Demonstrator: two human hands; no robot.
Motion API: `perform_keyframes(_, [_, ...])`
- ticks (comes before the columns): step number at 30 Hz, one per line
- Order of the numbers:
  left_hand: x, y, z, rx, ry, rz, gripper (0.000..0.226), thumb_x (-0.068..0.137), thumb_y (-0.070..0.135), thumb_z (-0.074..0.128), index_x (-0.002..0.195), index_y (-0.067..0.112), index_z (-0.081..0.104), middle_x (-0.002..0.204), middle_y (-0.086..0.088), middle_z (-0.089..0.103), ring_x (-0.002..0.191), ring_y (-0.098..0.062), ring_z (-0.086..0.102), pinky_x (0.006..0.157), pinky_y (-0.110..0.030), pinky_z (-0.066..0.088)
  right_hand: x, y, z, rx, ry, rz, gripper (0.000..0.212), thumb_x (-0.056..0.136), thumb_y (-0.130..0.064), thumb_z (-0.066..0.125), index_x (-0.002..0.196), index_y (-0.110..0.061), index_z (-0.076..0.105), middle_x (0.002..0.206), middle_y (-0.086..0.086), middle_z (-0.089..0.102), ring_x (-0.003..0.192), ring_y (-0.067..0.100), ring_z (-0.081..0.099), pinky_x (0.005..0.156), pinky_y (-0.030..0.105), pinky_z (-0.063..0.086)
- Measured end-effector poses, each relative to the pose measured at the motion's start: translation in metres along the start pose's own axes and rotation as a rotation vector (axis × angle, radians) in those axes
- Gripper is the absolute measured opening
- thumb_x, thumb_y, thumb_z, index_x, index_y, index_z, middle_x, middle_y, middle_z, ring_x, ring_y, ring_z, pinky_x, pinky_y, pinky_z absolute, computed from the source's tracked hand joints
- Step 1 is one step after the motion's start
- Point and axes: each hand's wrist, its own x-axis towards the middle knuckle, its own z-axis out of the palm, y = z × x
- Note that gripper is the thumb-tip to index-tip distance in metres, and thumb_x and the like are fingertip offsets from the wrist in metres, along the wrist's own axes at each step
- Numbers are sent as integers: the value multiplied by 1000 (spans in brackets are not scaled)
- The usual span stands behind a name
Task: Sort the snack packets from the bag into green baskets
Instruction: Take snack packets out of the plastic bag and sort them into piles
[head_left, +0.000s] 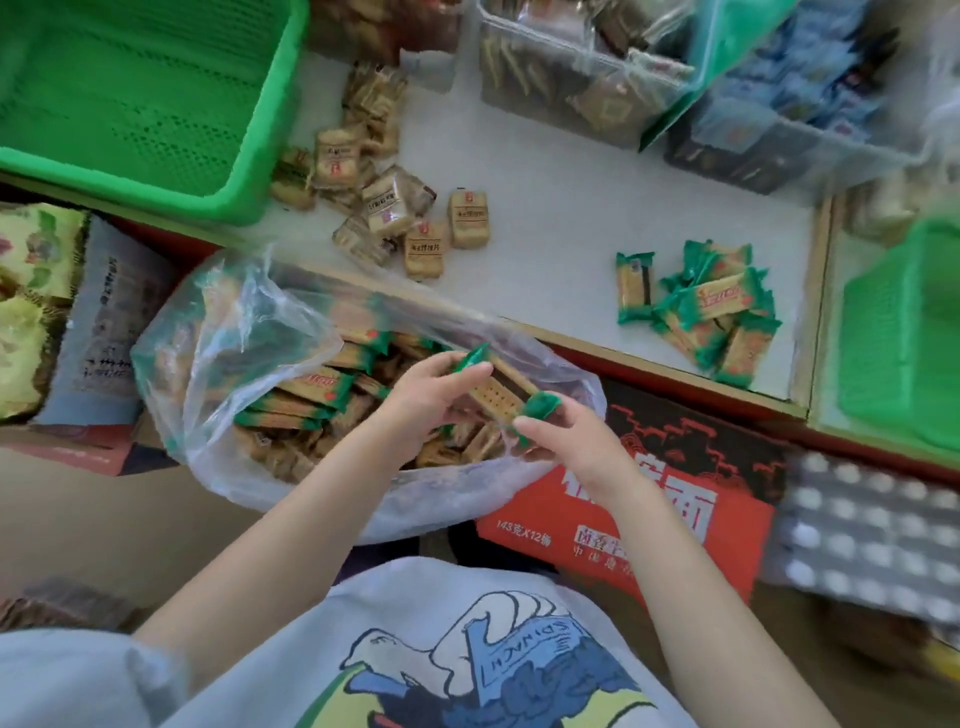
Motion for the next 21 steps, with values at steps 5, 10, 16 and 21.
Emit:
perform_keyframes(5, [16,20,74,178,-34,82,11,96,25,66,106,28,64,81,1,75,64,-19,70,62,-31,59,-27,-3,-61,274,112,-100,21,105,-17,51,124,-22,59,94,8,73,68,24,68,72,39,61])
perform_keyframes(10, [37,32,160,68,-97,-38,32,102,45,50,111,21,70,94,-6,75,78,-20,73,64,-31,58,-48,5,-132,539,133,-180,35,104,-5,39,119,-18,67,99,12,66,78,25,66,71,37,57])
perform_keyframes(16, [64,27,216,163,-74,67,17,95,10,65,111,18,65,108,-14,69,85,-20,75,71,-30,60,-50,14,-190,510,164,-132,30,105,-22,45,106,-5,70,111,18,69,88,27,69,74,38,59])
perform_keyframes(21, [88,22,239,390,-28,180,36,99,21,60,134,23,52,123,-7,66,103,-21,69,91,-41,57,-30,15,-216,429,199,-79,26,104,-25,51,112,-8,70,110,15,69,94,28,69,75,40,60])
